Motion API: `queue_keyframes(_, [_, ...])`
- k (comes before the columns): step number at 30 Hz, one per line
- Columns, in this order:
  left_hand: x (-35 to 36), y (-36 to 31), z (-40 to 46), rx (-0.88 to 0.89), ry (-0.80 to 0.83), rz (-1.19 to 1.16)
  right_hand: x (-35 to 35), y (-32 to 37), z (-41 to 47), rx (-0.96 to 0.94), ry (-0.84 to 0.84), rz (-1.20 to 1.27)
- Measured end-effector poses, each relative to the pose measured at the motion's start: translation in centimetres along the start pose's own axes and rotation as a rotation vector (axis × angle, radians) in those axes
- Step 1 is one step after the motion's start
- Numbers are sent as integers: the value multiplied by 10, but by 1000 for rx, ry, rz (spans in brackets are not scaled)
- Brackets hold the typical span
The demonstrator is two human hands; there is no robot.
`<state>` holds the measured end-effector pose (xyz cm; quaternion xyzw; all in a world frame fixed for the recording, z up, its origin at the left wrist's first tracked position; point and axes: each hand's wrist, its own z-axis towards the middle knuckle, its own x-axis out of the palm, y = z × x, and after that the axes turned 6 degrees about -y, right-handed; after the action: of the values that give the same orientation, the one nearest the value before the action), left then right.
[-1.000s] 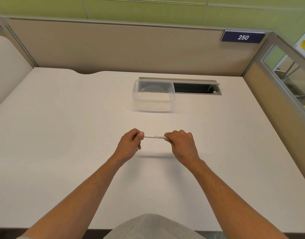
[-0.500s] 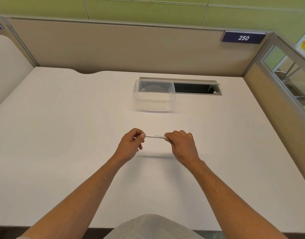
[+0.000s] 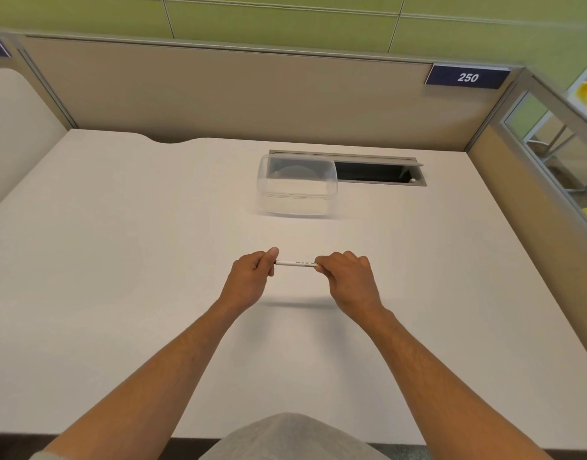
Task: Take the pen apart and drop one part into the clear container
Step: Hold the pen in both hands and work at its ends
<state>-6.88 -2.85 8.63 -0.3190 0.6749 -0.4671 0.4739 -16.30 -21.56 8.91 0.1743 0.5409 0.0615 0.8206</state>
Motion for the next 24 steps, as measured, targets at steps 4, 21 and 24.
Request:
queue_keyframes(4, [0, 2, -1, -2, 46, -79, 0, -1, -1, 4, 7, -2])
queue_keyframes(21, [1, 3, 0, -21, 57, -15, 1, 0, -3, 18, 8, 22])
queue_keyframes(24, [1, 5, -1, -8, 70, -54, 2, -1, -3, 23, 7, 17])
